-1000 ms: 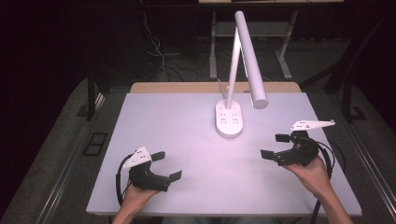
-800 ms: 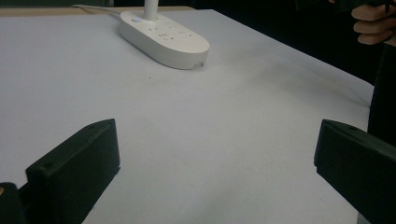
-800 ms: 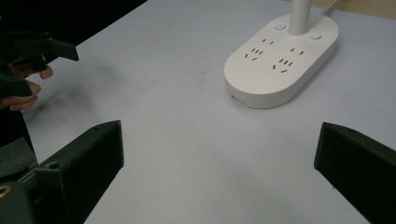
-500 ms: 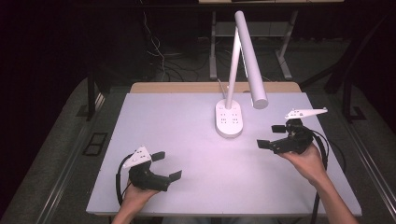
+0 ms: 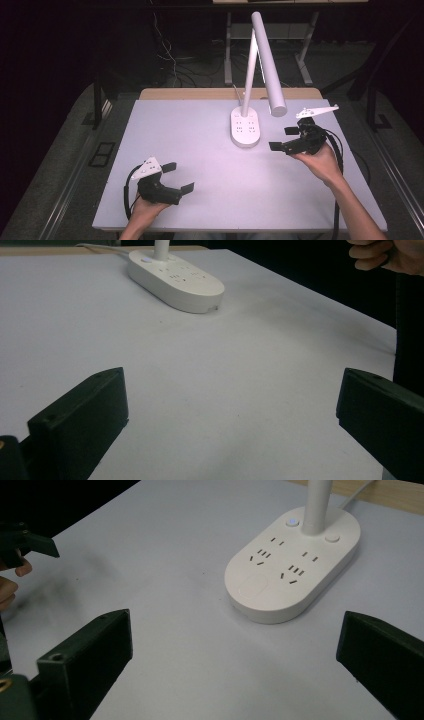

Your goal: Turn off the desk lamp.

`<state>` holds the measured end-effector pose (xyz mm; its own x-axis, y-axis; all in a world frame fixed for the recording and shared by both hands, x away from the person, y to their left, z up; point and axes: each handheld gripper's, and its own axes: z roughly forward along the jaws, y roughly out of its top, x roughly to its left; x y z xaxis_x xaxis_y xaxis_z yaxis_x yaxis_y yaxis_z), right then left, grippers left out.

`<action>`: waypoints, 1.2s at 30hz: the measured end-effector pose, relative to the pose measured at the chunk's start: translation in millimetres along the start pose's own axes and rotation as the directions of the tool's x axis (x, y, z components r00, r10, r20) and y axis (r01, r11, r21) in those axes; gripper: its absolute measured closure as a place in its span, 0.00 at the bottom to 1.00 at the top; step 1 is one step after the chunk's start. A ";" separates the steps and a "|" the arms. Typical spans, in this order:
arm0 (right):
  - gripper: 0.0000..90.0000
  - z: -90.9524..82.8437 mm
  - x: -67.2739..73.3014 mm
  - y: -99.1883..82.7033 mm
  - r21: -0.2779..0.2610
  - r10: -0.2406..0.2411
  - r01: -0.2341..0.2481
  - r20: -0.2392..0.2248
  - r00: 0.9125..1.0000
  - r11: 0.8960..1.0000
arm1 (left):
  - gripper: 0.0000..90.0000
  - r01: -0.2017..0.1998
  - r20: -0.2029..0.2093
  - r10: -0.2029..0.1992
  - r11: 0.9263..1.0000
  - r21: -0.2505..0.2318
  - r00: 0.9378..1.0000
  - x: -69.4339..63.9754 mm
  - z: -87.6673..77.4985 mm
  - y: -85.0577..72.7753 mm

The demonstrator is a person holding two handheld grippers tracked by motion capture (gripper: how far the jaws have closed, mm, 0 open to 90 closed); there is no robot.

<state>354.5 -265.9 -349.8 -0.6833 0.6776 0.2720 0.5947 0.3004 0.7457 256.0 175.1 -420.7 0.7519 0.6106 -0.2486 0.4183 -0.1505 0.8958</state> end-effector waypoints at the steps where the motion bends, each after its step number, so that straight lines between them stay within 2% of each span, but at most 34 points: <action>1: 0.02 1.3 -0.9 1.4 0.003 0.002 -0.002 0.001 1.000 1.000 | 0.00 0.002 0.000 -0.002 1.000 0.000 1.000 -0.2 0.0 0.0; 7: 0.02 8.8 -6.8 11.1 0.013 0.010 -0.010 0.011 1.000 1.000 | 0.00 -0.004 0.003 0.004 1.000 0.005 1.000 -0.9 1.5 -0.3; 22: 0.02 29.5 -16.8 37.5 0.029 -0.006 0.005 0.026 1.000 1.000 | 0.00 -0.007 0.010 0.007 1.000 0.010 1.000 -1.5 2.0 -0.6; 36: 0.02 45.2 -34.1 57.2 0.022 0.020 -0.020 0.044 0.999 1.000 | 0.00 -0.005 0.010 0.005 1.000 0.002 1.000 -1.2 0.9 -0.5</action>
<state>430.9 -241.5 -344.0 -0.6521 0.7125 0.2592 0.6176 0.3009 0.7267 255.3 173.7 -421.2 0.7587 0.6024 -0.2480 0.4160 -0.1551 0.8960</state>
